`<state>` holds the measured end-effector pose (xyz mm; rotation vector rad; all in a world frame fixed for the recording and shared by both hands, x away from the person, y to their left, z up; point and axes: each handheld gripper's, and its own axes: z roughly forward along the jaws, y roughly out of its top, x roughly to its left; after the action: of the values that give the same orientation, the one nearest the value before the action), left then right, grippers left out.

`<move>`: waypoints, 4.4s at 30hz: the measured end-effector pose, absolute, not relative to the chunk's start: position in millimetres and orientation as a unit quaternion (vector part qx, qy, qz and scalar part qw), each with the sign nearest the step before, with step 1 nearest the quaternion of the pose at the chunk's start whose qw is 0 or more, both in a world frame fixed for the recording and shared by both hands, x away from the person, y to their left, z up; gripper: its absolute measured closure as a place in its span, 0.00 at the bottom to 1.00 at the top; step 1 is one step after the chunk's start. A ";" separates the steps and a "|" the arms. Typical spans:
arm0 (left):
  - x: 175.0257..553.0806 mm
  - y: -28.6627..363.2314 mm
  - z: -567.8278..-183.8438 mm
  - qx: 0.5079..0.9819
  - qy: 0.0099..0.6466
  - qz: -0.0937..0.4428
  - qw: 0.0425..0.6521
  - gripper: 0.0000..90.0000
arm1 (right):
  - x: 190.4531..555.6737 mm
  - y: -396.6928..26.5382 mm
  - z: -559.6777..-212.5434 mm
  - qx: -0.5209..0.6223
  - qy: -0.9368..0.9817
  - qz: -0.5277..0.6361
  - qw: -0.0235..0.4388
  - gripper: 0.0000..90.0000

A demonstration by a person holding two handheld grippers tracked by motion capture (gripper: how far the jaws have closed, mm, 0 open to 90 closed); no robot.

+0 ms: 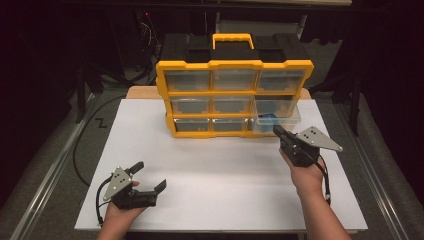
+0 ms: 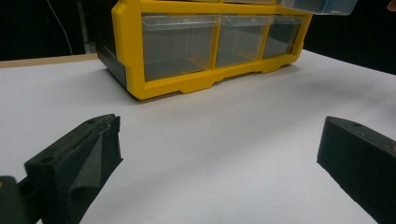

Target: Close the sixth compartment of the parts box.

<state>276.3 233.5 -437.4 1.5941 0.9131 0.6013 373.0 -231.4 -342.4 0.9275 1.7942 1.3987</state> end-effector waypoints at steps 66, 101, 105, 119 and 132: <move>276.0 234.1 -437.5 0.673 0.392 0.251 0.575 0.00 | 417.5 -221.3 -333.7 0.374 0.687 0.511 0.356 1.00; 276.4 234.9 -437.3 0.673 0.389 0.249 0.578 0.00 | 451.8 -208.0 -332.7 0.388 0.694 0.475 0.375 1.00; 276.7 234.1 -437.6 0.673 0.388 0.248 0.579 0.00 | 453.2 -207.2 -330.9 0.388 0.698 0.470 0.376 1.00; 276.0 234.6 -437.3 0.675 0.386 0.249 0.577 0.00 | 444.9 -207.6 -325.4 0.385 0.706 0.469 0.365 0.94; 276.5 231.9 -437.2 0.678 0.383 0.249 0.576 0.00 | 420.9 -216.3 -341.4 0.385 0.722 0.485 0.309 0.67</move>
<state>276.5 231.9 -437.2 1.5874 0.8964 0.5837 420.9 -216.3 -341.4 1.0161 1.9081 1.2808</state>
